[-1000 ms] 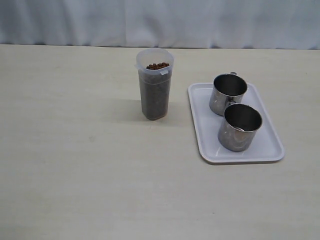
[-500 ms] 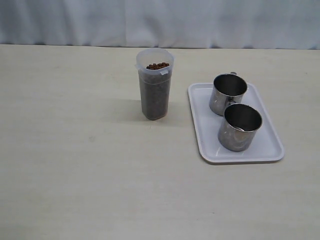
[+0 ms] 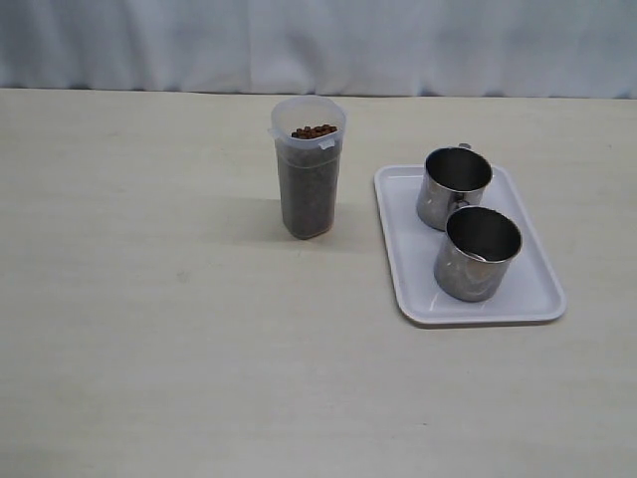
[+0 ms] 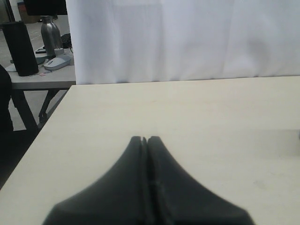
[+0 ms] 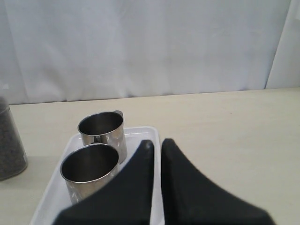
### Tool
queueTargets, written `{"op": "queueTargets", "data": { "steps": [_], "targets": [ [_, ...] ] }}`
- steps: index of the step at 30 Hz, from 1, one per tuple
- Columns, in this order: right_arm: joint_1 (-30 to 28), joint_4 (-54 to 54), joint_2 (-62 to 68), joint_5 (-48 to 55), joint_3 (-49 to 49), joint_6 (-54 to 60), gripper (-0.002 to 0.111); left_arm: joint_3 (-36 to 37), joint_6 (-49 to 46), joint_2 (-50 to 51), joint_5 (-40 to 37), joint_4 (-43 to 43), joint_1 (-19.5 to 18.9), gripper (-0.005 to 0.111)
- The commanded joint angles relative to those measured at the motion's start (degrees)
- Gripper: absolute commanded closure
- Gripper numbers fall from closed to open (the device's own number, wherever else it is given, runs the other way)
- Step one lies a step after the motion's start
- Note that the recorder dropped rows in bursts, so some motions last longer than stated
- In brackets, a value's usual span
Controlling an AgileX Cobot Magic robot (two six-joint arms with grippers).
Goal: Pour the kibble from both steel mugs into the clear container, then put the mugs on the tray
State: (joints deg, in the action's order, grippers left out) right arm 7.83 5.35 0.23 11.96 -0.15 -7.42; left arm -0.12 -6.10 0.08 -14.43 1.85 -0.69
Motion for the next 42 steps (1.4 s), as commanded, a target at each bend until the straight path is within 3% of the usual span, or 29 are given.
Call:
{"op": "queueTargets", "data": {
  "steps": [1, 42],
  "targets": [
    [-0.33, 0.03, -0.23, 0.39, 0.15, 0.7, 0.104, 0.12, 0.32, -0.08, 0.25, -0.07, -0.26, 0.107],
    [-0.33, 1.51, -0.23, 0.17, 0.15, 0.78, 0.104, 0.12, 0.32, -0.08, 0.1, -0.07, -0.26, 0.107]
  ]
}}
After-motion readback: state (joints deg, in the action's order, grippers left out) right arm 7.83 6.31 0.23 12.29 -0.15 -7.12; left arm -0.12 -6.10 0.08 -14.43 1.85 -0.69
